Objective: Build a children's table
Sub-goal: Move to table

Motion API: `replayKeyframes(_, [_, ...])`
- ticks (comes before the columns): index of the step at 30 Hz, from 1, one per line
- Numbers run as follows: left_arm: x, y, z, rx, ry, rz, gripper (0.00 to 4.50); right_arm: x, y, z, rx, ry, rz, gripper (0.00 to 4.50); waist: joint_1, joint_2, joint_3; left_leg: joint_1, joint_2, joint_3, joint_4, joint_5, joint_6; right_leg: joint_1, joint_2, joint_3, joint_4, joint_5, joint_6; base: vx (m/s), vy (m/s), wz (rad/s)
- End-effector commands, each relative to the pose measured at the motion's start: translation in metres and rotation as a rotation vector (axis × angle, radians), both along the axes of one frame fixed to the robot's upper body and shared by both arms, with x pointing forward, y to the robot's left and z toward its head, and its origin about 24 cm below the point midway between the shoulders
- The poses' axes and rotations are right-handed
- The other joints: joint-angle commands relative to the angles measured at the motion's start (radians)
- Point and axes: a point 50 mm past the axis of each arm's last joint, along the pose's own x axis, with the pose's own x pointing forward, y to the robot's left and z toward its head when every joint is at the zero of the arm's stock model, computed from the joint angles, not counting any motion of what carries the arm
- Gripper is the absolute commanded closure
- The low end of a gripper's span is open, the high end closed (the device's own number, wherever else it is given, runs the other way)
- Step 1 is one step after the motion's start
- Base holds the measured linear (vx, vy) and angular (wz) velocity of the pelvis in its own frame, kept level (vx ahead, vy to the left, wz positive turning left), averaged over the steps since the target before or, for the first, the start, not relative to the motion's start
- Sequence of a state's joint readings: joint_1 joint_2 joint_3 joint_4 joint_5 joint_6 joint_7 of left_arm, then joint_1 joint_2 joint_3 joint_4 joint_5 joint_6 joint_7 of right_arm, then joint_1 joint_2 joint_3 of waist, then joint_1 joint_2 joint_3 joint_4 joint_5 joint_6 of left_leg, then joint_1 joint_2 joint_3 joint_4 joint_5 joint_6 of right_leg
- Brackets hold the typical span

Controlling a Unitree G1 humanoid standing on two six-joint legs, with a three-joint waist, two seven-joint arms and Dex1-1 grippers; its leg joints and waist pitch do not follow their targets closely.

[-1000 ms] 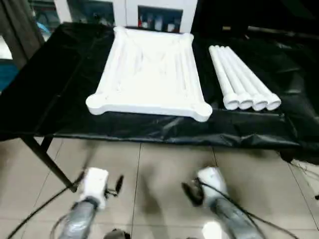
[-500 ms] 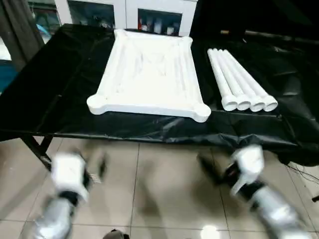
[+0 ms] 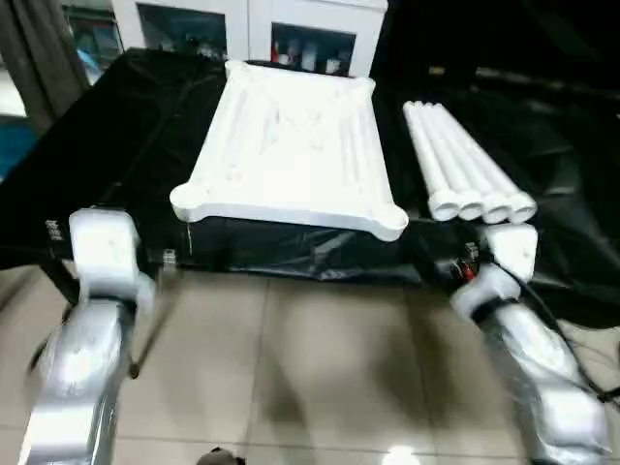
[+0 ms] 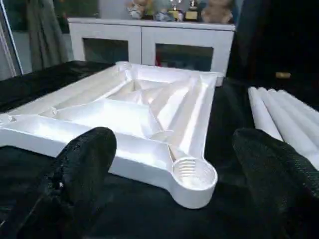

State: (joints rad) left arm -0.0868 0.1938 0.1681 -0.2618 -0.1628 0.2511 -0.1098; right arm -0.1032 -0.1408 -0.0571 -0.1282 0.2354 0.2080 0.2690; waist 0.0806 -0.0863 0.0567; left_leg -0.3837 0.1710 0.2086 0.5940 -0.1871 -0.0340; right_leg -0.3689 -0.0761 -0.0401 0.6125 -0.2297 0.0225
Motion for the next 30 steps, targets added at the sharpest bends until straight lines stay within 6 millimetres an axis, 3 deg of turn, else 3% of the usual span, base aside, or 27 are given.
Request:
replayKeyframes(1, [0.005, -0.014, -0.002, 0.000, -0.022, -0.035, 0.00, 0.005, -0.007, -0.012, -0.031, 0.080, -0.026, 0.29, -0.004, 0.026, -0.054, 0.033, 0.063, -0.039, -0.081, -0.182, -0.054, 0.014, -0.057, 0.044, -0.058, 0.028, -0.125, 0.000, 0.000, 0.00])
replayKeyframes(2, [0.006, -0.022, -0.001, -0.006, -0.024, -0.062, 0.00, 0.006, -0.010, -0.014, 0.001, 0.110, -0.022, 0.29, -0.003, 0.040, -0.056, 0.035, 0.065, -0.039, -0.080, -0.191, -0.058, 0.015, -0.059, 0.045, -0.058, 0.032, -0.123, 0.000, 0.000, 0.00])
replayKeyframes(4, [0.007, -0.029, -0.003, -0.021, -0.006, -0.103, 0.00, 0.007, -0.011, -0.014, 0.021, 0.123, -0.026, 0.29, -0.001, 0.030, -0.057, 0.034, 0.066, -0.039, -0.080, -0.201, -0.057, 0.017, -0.059, 0.045, -0.058, 0.032, -0.125, 0.000, 0.000, 0.00])
replayKeyframes(5, [0.007, -0.038, -0.018, -0.039, 0.049, -0.164, 0.00, 0.010, -0.011, -0.018, -0.016, 0.135, -0.059, 0.29, -0.002, 0.043, -0.057, 0.034, 0.066, -0.039, -0.080, -0.195, -0.060, 0.015, -0.060, 0.046, -0.057, 0.032, -0.126, 0.000, 0.000, 0.00])
replayKeyframes(6, [0.007, -0.039, -0.019, -0.036, 0.051, -0.165, 0.00, 0.010, -0.011, -0.018, -0.021, 0.135, -0.061, 0.29, -0.006, 0.036, -0.056, 0.032, 0.063, -0.037, -0.079, -0.197, -0.061, 0.014, -0.057, 0.045, -0.061, 0.019, -0.127, 0.000, 0.000, 0.00])
replayKeyframes(7, [0.005, -0.041, -0.024, -0.008, 0.059, -0.165, 0.00, 0.010, -0.011, -0.017, -0.029, 0.125, -0.063, 0.29, -0.003, 0.042, -0.057, 0.030, 0.062, -0.039, -0.079, -0.199, -0.059, 0.017, -0.059, 0.046, -0.060, 0.006, -0.127, 0.000, 0.000, 0.00])
replayKeyframes(9, [0.004, -0.041, -0.027, -0.008, 0.068, -0.172, 0.00, 0.011, -0.008, -0.015, -0.012, 0.109, -0.053, 0.29, -0.005, 0.037, -0.058, 0.026, 0.064, -0.040, -0.078, -0.193, -0.047, 0.021, -0.063, 0.047, -0.060, 0.005, -0.127, 0.000, 0.000, 0.00])
replayKeyframes(10, [0.001, -0.039, -0.029, 0.022, 0.081, -0.160, 0.00, 0.011, -0.007, -0.015, -0.009, 0.102, -0.051, 0.29, -0.006, 0.028, -0.059, 0.023, 0.064, -0.040, -0.079, -0.190, -0.039, 0.023, -0.064, 0.046, -0.062, -0.003, -0.130, 0.000, 0.000, 0.00])
replayKeyframes(11, [-0.003, -0.035, -0.032, 0.067, 0.112, -0.143, 0.00, 0.011, -0.006, -0.017, -0.007, 0.101, -0.053, 0.29, -0.004, 0.034, -0.060, 0.024, 0.066, -0.041, -0.078, -0.188, -0.035, 0.022, -0.066, 0.046, -0.060, -0.004, -0.134, 0.000, 0.000, 0.00])
replayKeyframes(13, [-0.005, -0.032, -0.030, 0.073, 0.112, -0.117, 0.00, 0.012, -0.006, -0.020, 0.017, 0.115, -0.061, 0.29, -0.010, 0.025, -0.058, 0.022, 0.067, -0.041, -0.077, -0.173, -0.011, 0.020, -0.064, 0.045, -0.060, -0.011, -0.139, 0.000, 0.000, 0.00])
replayKeyframes(14, [-0.006, -0.030, -0.028, 0.030, 0.094, -0.089, 0.00, 0.013, -0.006, -0.022, 0.025, 0.124, -0.069, 0.29, -0.012, 0.040, -0.057, 0.028, 0.068, -0.041, -0.080, -0.214, -0.020, 0.019, -0.064, 0.044, -0.063, -0.049, -0.150, 0.000, 0.000, 0.00])
replayKeyframes(15, [-0.007, -0.028, -0.026, 0.000, 0.082, -0.056, 0.00, 0.015, -0.006, -0.023, 0.011, 0.132, -0.077, 0.29, -0.012, 0.041, -0.055, 0.034, 0.069, -0.042, -0.084, -0.270, -0.034, 0.021, -0.064, 0.041, -0.068, -0.108, -0.152, 0.000, 0.000, 0.00])
replayKeyframes(16, [-0.006, -0.028, -0.024, -0.028, 0.069, -0.035, 0.00, 0.017, -0.005, -0.020, 0.010, 0.130, -0.068, 0.29, -0.018, 0.037, -0.038, 0.147, 0.077, -0.002, -0.052, -0.550, -0.142, -0.055, -0.003, 0.045, -0.102, -0.384, -0.143, 0.000, 0.000, 0.00])
replayKeyframes(17, [-0.006, -0.028, -0.024, -0.028, 0.069, -0.035, 0.00, 0.017, -0.005, -0.020, 0.010, 0.130, -0.068, 0.29, -0.018, 0.037, -0.038, 0.147, 0.077, -0.002, -0.052, -0.550, -0.142, -0.055, -0.003, 0.045, -0.102, -0.384, -0.143, 0.000, 0.000, 0.00])
replayKeyframes(18, [-0.003, -0.033, -0.025, -0.026, 0.062, -0.046, 0.00, 0.019, -0.004, -0.018, 0.018, 0.123, -0.053, 0.29, -0.025, 0.028, -0.014, 0.206, 0.077, -0.002, -0.055, -0.732, -0.150, -0.084, 0.031, 0.016, -0.120, -0.560, -0.112, -0.006, 0.006, -0.40])
replayKeyframes(19, [-0.002, -0.033, -0.025, -0.023, 0.063, -0.046, 0.00, 0.020, -0.004, -0.018, 0.016, 0.123, -0.053, 0.29, -0.029, 0.029, -0.012, 0.225, 0.085, -0.008, -0.061, -0.785, -0.144, -0.087, 0.036, -0.003, -0.117, -0.579, -0.101, 0.024, 0.006, -0.78])
replayKeyframes(20, [0.000, -0.034, -0.026, -0.017, 0.071, -0.045, 0.00, 0.021, -0.003, -0.018, 0.011, 0.126, -0.053, 0.29, -0.039, 0.032, -0.014, 0.213, 0.106, -0.028, -0.092, -0.846, -0.128, -0.055, 0.021, -0.029, -0.086, -0.549, -0.080, 0.024, 0.006, -0.78])
replayKeyframes(21, [0.001, -0.034, -0.027, -0.013, 0.076, -0.045, 0.00, 0.022, -0.003, -0.018, 0.009, 0.128, -0.052, 0.29, -0.040, 0.036, -0.011, 0.201, 0.119, -0.031, -0.111, -0.876, -0.127, -0.041, 0.011, -0.038, -0.068, -0.520, -0.073, 0.045, 0.025, -0.95])
replayKeyframes(22, [0.004, -0.033, -0.027, 0.006, 0.081, -0.040, 0.00, 0.023, -0.001, -0.015, -0.001, 0.117, -0.037, 0.29, -0.046, 0.030, -0.015, 0.068, 0.091, -0.048, -0.153, -0.844, -0.073, 0.097, -0.026, -0.043, -0.039, -0.484, -0.014, 0.003, 0.019, -0.78])
replayKeyframes(23, [0.007, -0.033, -0.028, 0.024, 0.087, -0.036, 0.00, 0.023, 0.001, -0.013, -0.004, 0.109, -0.026, 0.29, -0.031, 0.066, -0.014, 0.082, 0.080, -0.028, -0.160, -0.865, -0.076, 0.095, -0.024, -0.047, -0.054, -0.511, -0.024, 0.003, 0.019, -0.78])
replayKeyframes(24, [0.010, -0.032, -0.027, 0.044, 0.086, -0.032, 0.00, 0.024, 0.002, -0.012, -0.009, 0.104, -0.018, 0.29, -0.044, 0.036, -0.032, 0.093, 0.054, -0.034, -0.105, -0.705, -0.044, 0.098, -0.071, -0.013, -0.117, -0.593, -0.010, 0.016, -0.037, -0.41])
replayKeyframes(25, [0.011, -0.033, -0.027, 0.052, 0.083, -0.034, 0.00, 0.024, 0.003, -0.012, -0.012, 0.103, -0.014, 0.29, -0.037, 0.025, -0.038, 0.046, 0.029, -0.030, -0.069, -0.474, -0.022, 0.140, -0.113, 0.017, -0.161, -0.721, 0.010, 0.077, -0.036, -0.32])
replayKeyframes(26, [0.012, -0.033, -0.026, 0.053, 0.080, -0.036, 0.00, 0.024, 0.003, -0.012, -0.013, 0.104, -0.014, 0.29, -0.031, 0.014, -0.047, 0.022, 0.018, -0.032, -0.046, -0.372, -0.005, 0.165, -0.123, 0.031, -0.166, -0.749, 0.013, 0.077, -0.036, -0.32])
replayKeyframes(27, [0.013, -0.034, -0.025, 0.070, 0.078, -0.038, 0.00, 0.023, 0.003, -0.012, -0.014, 0.110, -0.018, 0.29, -0.017, 0.005, -0.061, 0.000, 0.006, -0.045, -0.021, -0.228, 0.031, 0.190, -0.124, 0.045, -0.164, -0.697, -0.026, 0.102, -0.007, -0.27])
replayKeyframes(28, [0.014, -0.035, -0.024, 0.073, 0.074, -0.044, 0.00, 0.022, 0.004, -0.013, 0.001, 0.118, -0.027, 0.29, -0.013, 0.016, -0.062, 0.011, 0.006, -0.051, -0.035, -0.158, 0.062, 0.180, -0.099, 0.033, -0.156, -0.573, -0.096, 0.149, -0.017, -0.07])
replayKeyframes(29, [0.013, -0.036, -0.024, 0.069, 0.073, -0.046, 0.00, 0.021, 0.004, -0.013, 0.004, 0.119, -0.029, 0.29, -0.015, 0.023, -0.060, 0.023, 0.013, -0.053, -0.053, -0.138, 0.068, 0.169, -0.077, 0.018, -0.146, -0.506, -0.127, 0.149, -0.017, -0.07])
replayKeyframes(30, [0.013, -0.037, -0.024, 0.066, 0.073, -0.045, 0.00, 0.021, 0.004, -0.013, 0.004, 0.118, -0.029, 0.29, -0.023, 0.042, -0.061, 0.089, 0.027, -0.058, -0.082, -0.135, 0.069, 0.126, -0.033, -0.011, -0.117, -0.355, -0.186, 0.176, -0.014, 0.14])
